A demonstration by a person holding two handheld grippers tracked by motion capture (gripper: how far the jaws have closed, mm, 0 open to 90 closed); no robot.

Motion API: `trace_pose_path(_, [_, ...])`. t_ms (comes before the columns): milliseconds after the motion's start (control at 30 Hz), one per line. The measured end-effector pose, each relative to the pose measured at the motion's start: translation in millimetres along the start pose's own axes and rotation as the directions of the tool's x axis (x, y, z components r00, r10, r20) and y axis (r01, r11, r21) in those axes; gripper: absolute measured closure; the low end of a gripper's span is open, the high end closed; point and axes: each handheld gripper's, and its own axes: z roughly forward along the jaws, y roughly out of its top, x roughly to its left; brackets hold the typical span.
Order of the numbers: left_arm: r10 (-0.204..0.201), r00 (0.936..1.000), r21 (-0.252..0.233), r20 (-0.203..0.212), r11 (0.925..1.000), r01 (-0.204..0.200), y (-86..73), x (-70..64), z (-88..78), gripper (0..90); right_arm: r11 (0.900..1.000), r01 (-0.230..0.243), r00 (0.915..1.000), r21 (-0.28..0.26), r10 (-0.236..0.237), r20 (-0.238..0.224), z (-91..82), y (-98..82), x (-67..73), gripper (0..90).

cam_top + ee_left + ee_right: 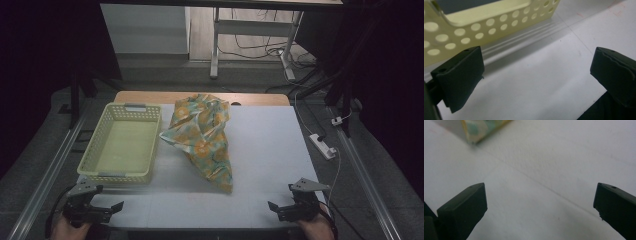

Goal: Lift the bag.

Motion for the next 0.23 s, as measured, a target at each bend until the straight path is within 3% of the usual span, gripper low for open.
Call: trace_pose_path(233, [-0.011, 0.9999, 0.008, 0.01, 0.9999, 0.011, 0.7, 1.8, 1.2, 0.0, 1.0, -0.008, 1.0, -0.006, 0.008, -0.003, -0.2, -0.4, -0.8, 0.0])
